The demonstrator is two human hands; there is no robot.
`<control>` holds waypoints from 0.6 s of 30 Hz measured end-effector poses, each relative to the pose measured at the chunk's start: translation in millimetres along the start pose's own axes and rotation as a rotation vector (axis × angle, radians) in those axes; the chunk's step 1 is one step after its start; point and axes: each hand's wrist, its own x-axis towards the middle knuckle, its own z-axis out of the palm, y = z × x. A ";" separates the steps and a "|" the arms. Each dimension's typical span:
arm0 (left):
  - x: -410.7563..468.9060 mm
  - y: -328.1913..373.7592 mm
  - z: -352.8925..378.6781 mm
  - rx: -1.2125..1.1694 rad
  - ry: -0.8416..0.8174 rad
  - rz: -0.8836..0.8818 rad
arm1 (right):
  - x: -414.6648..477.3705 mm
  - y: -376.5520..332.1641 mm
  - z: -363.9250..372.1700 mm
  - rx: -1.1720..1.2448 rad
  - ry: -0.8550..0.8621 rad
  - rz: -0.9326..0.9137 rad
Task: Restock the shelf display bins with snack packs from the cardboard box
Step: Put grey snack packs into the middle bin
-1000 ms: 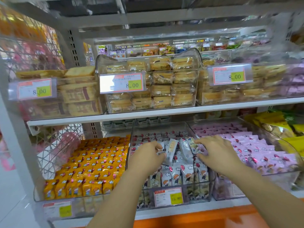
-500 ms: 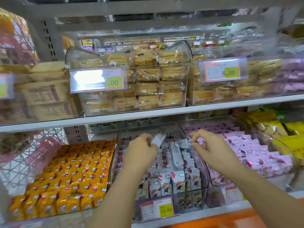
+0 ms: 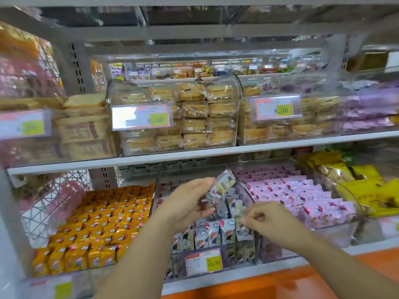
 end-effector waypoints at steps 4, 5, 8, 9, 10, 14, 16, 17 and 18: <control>-0.3 -7.4 11.7 -0.095 0.005 -0.005 | 0.4 -6.7 7.4 -0.168 0.107 0.019; 0.4 -8.9 14.0 -0.118 0.027 0.000 | 1.5 -7.8 9.0 -0.197 0.128 0.015; 4.4 -12.5 18.0 -0.167 0.077 0.027 | 7.0 -10.0 11.7 -0.442 0.137 -0.037; 5.7 -12.9 18.4 -0.178 0.090 0.037 | 10.4 -10.2 12.6 -0.509 0.112 -0.036; 6.8 -12.9 18.2 -0.184 0.101 0.047 | 14.5 -10.1 13.3 -0.531 0.076 -0.032; 8.3 -12.6 17.9 -0.192 0.101 0.055 | 31.2 -5.3 9.1 -0.485 -0.128 0.028; 7.1 -12.8 17.1 -0.212 0.086 0.046 | 35.9 -1.7 5.8 -0.418 -0.192 0.048; 7.1 -13.3 16.1 -0.228 0.089 0.044 | 37.2 -0.1 4.5 -0.384 -0.191 0.043; 7.3 -13.3 14.8 -0.226 0.097 0.048 | 38.2 0.9 4.0 -0.351 -0.162 0.032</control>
